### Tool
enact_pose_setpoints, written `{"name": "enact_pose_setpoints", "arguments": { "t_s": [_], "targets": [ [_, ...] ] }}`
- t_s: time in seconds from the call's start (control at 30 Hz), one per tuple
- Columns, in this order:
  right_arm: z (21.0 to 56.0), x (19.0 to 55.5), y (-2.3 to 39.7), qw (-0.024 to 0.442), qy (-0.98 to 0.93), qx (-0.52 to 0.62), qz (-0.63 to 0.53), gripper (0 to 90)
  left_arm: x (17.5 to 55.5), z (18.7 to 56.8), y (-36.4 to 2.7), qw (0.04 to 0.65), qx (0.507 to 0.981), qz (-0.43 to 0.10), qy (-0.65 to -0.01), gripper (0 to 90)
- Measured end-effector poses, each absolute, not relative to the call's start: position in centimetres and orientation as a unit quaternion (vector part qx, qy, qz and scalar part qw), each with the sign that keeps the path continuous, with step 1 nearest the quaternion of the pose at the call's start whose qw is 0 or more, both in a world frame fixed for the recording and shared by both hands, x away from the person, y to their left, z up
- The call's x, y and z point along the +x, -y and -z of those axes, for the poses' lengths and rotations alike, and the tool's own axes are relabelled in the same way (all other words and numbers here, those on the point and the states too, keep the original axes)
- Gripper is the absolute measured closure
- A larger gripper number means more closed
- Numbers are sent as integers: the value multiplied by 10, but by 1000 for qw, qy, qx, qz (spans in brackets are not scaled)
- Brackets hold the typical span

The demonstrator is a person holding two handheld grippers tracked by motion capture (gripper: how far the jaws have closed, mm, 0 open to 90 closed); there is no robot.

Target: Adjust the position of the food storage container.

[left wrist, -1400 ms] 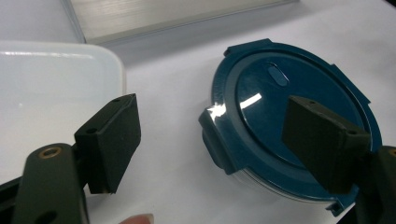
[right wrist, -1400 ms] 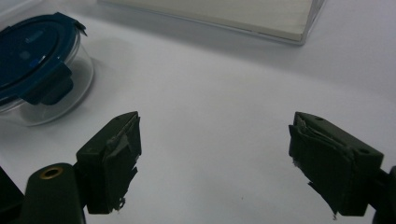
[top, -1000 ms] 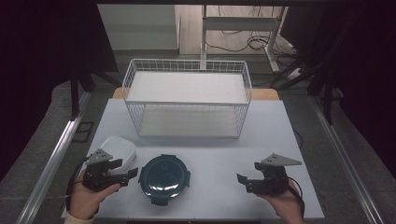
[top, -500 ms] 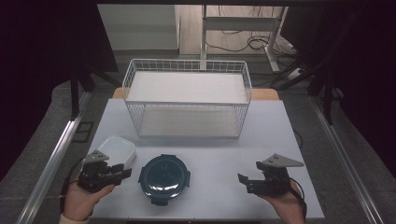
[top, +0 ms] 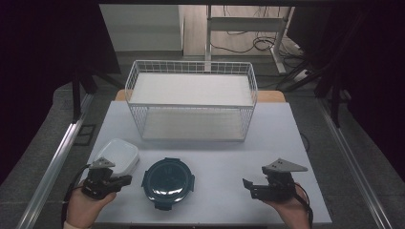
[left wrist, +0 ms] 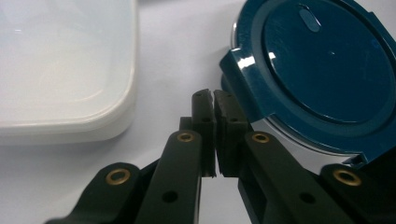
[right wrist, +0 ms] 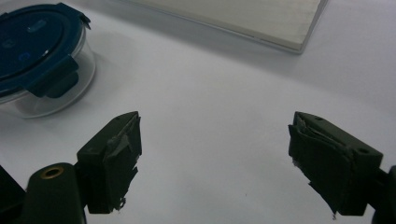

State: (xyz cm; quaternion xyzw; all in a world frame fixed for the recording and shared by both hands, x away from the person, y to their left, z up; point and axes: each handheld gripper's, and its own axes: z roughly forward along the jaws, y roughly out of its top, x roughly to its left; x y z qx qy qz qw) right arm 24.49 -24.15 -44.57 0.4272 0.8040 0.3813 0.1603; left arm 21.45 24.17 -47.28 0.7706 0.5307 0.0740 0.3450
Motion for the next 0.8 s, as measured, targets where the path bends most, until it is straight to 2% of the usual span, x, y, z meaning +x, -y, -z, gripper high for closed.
{"name": "enact_pose_setpoints", "arguments": {
  "t_s": [0.37, 0.8],
  "targets": [
    [444, 244, 242, 168, -800, 432, -381, 174, 221, 486, -223, 325, 788, -66, -519, 899],
    [443, 245, 248, 173, -791, 444, -383, 174, 225, 490, -218, 331, 781, -62, -527, 900]
  ]
}}
